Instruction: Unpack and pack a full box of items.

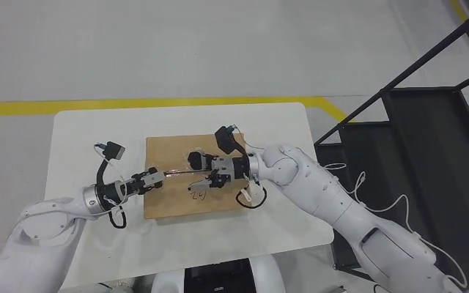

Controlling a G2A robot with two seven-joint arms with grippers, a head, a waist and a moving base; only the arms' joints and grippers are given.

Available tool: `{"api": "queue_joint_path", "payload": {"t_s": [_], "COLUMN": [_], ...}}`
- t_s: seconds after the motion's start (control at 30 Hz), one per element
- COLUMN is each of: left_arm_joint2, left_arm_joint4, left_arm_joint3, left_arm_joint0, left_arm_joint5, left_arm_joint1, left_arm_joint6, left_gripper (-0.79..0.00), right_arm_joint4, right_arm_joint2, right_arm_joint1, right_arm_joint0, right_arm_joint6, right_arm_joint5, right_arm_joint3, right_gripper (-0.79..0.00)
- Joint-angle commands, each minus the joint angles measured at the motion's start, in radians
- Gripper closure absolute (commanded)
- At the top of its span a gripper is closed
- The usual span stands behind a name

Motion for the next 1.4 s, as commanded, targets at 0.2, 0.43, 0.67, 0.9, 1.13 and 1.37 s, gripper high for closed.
{"api": "queue_joint_path", "payload": {"t_s": [0.2,0.43,0.67,0.9,1.13,1.37], "left_arm_joint2": [0.004,-0.001,0.014,0.024,-0.036,-0.146], "left_arm_joint4": [-0.035,-0.172,-0.322,-0.278,-0.223,-0.227], "left_arm_joint3": [0.011,0.031,0.06,0.103,0.102,0.074], "left_arm_joint0": [-0.011,-0.025,-0.054,-0.092,-0.076,-0.01], "left_arm_joint5": [0.025,0.062,0.172,0.224,0.204,0.194], "left_arm_joint1": [-0.001,0.0,-0.001,0.0,0.005,0.014], "left_arm_joint6": [-0.003,-0.088,-0.182,-0.158,-0.045,0.003], "left_gripper": [-0.785,-0.785,-0.785,-0.785,-0.785,-0.785], "right_arm_joint4": [-0.026,-0.063,-0.153,-0.236,-0.34,-0.4], "right_arm_joint2": [0.035,0.049,0.044,0.051,0.086,0.097], "right_arm_joint1": [0.018,0.027,0.017,0.006,0.004,0.007], "right_arm_joint0": [-0.031,-0.052,-0.053,-0.055,-0.058,-0.084], "right_arm_joint6": [0.04,0.061,0.028,-0.043,-0.103,-0.103], "right_arm_joint5": [-0.06,-0.06,-0.018,0.006,0.029,0.033], "right_arm_joint3": [-0.071,-0.099,-0.087,-0.091,-0.124,-0.162], "right_gripper": [-0.785,-0.785,-0.785,-0.785,-0.785,-0.785]}}
